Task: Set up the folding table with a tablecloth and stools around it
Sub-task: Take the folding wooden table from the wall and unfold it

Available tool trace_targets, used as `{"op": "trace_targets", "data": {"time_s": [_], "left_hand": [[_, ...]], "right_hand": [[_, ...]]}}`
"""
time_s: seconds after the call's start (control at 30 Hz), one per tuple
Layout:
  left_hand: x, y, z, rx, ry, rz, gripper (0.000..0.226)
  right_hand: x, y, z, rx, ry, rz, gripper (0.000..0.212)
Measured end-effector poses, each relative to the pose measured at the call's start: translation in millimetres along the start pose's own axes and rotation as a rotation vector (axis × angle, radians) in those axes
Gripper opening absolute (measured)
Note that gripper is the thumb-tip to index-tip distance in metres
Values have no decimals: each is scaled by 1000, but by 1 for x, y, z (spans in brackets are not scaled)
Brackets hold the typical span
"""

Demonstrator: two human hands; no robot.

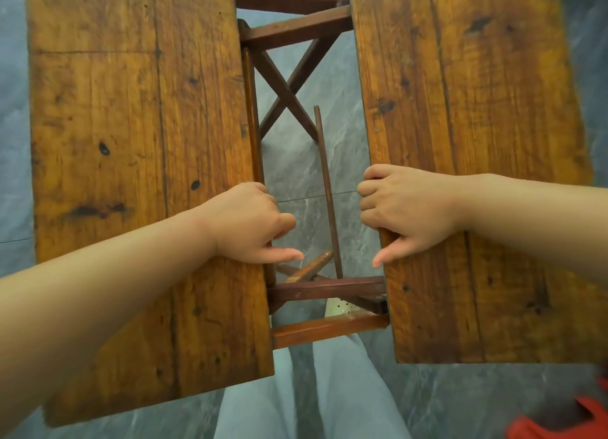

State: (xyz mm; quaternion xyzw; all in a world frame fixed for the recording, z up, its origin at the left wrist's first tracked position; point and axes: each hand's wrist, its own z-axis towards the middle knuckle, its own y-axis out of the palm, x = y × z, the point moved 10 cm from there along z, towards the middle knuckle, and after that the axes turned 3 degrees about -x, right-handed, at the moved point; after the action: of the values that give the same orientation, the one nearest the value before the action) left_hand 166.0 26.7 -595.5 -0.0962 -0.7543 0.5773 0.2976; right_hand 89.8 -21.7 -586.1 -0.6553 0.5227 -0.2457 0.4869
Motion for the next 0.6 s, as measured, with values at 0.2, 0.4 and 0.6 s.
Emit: {"op": "trace_targets", "data": {"time_s": [0.2,0.4,0.6], "left_hand": [[11,6,19,28,-8,9,70],[8,21,30,70,-12,29,68],[1,40,34,58,4,37,72]], "right_hand": [[-9,-9,30,101,-63,-35,73],[-14,5,46,103,-75,-39,72],[-12,31,60,71,-59,-29,73]]}}
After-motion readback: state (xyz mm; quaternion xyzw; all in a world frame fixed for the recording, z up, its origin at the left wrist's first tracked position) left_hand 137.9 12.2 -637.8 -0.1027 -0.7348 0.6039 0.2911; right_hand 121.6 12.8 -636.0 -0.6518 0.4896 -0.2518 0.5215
